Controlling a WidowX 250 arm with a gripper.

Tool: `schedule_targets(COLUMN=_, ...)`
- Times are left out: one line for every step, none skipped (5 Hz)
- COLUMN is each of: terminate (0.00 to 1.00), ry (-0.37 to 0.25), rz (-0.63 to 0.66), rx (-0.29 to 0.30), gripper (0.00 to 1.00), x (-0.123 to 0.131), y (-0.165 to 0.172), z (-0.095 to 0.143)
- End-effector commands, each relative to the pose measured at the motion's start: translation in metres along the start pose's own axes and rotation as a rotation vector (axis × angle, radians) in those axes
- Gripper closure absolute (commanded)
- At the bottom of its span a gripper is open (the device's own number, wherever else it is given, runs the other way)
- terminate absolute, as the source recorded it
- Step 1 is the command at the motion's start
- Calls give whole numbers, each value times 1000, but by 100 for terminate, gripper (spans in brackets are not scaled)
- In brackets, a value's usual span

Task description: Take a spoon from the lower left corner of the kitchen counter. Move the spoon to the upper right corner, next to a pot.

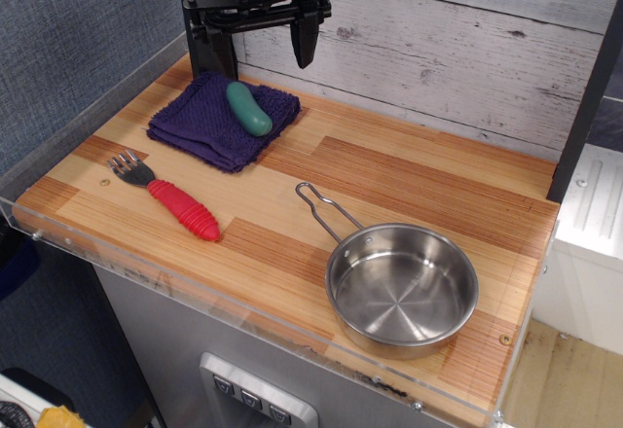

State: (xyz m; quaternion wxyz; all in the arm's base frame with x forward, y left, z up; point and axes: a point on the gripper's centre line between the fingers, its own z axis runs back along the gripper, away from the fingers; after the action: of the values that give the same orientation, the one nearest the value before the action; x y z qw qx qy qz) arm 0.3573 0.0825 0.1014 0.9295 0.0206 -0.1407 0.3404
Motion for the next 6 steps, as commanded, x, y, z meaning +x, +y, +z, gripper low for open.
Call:
schedule_targets(terminate=0, ry=0, rz=0, rx=0, gripper=0, x=0, y=0, z=0)
schedule_targets(terminate=0, ry=3, rz=68, rx=27, gripper=0, x=-12, y=19, z=-3)
schedule_targets(terminate=0, ry=0, rz=165, rx=26, gripper=0, x=-27, y=39, z=-3)
schedule_targets(terminate=0, ry=14, rz=242, rx=45, gripper=0, x=-41, y=56, z=-7)
schedule_targets(terminate=0, ry=27, rz=321, rx=68, gripper=0, x=-55, y=70, z=-17)
schedule_targets(terminate=0, ry=31, rz=371, rx=116, gripper=0, x=-62, y=84, z=-30)
